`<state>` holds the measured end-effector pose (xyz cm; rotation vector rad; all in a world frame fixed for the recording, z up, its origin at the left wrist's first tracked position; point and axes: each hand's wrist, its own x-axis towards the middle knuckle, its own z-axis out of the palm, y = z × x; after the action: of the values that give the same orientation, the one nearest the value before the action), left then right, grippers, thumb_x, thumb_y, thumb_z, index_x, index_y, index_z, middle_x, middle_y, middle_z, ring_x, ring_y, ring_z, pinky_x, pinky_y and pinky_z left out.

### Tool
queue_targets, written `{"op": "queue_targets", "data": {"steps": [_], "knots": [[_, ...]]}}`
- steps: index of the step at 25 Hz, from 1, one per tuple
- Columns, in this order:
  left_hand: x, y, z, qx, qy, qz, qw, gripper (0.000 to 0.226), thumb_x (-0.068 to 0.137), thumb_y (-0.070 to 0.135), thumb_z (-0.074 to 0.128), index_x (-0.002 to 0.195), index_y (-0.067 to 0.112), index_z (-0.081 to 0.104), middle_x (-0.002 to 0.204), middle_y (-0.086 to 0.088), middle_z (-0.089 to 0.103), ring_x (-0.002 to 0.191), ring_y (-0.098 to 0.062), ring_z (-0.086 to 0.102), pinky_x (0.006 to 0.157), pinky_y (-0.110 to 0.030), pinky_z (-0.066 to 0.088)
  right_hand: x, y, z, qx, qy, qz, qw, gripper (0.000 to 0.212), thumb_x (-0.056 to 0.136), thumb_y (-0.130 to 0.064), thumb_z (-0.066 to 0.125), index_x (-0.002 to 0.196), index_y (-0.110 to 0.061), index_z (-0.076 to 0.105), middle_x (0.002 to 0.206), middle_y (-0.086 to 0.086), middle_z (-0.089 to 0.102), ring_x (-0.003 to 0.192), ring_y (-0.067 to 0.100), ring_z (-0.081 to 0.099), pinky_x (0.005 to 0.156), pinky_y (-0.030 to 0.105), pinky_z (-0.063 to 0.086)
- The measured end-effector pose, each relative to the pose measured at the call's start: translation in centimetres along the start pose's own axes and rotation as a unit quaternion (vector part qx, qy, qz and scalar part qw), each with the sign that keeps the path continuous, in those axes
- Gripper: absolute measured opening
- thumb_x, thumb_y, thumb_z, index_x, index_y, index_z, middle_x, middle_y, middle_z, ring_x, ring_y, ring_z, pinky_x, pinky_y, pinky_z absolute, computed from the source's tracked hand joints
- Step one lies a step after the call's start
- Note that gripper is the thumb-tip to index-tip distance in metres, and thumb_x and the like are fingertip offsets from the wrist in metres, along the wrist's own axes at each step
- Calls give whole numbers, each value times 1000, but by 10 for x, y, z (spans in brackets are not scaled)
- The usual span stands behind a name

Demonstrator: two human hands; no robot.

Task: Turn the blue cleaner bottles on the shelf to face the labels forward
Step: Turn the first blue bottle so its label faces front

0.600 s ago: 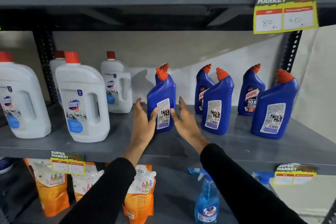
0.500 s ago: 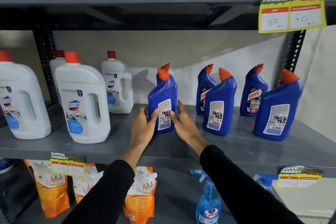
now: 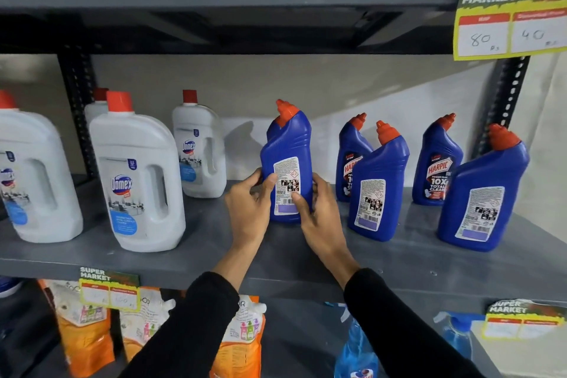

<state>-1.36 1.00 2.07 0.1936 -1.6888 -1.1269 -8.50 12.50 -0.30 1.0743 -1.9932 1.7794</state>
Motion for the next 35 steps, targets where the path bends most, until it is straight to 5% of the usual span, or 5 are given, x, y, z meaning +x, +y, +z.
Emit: {"op": "queue_targets", "data": {"steps": [8, 15, 18, 23, 35], "knots": [[-9, 36, 44, -92, -69, -48, 992, 44, 79, 52, 71, 110, 23, 60, 87, 6, 75, 78, -6, 73, 67, -19, 59, -8, -19, -5, -168, 145, -96, 970, 44, 91, -14, 60, 132, -11, 43, 110, 5, 44, 97, 14, 43, 83, 29, 48], [9, 21, 29, -189, -102, -90, 973, 30, 95, 33, 56, 118, 22, 39, 110, -3, 63, 84, -5, 70, 66, -17, 56, -13, -21, -4, -94, 4, -138, 986, 39, 95, -8, 51, 128, -28, 55, 134, 8, 37, 124, 13, 45, 99, 22, 45], [13, 11, 19, -199, -113, -92, 969, 18, 96, 41, 53, 106, 29, 45, 102, 2, 67, 79, -2, 71, 58, -14, 53, -8, -12, -5, -73, -11, -84, 994, 66, 92, -24, 62, 146, -40, 30, 151, -7, 30, 136, 5, 33, 105, 20, 37], [17, -1, 13, -176, -132, -78, 972, 21, 92, 56, 48, 105, 43, 58, 98, 13, 73, 86, -7, 72, 61, -17, 56, -2, -7, -5, 40, -24, 7, 999, 86, 76, -26, 80, 146, -30, 31, 122, -12, 64, 106, 1, 65, 86, 27, 57], [15, -30, -13, -106, -120, -98, 982, 25, 103, 33, 39, 122, 24, 52, 103, 9, 70, 86, 1, 69, 65, -14, 54, -1, -5, -2, -67, -114, -4, 991, 75, 91, -4, 61, 153, -22, 22, 126, 0, 62, 103, -6, 58, 82, 4, 46]]}}
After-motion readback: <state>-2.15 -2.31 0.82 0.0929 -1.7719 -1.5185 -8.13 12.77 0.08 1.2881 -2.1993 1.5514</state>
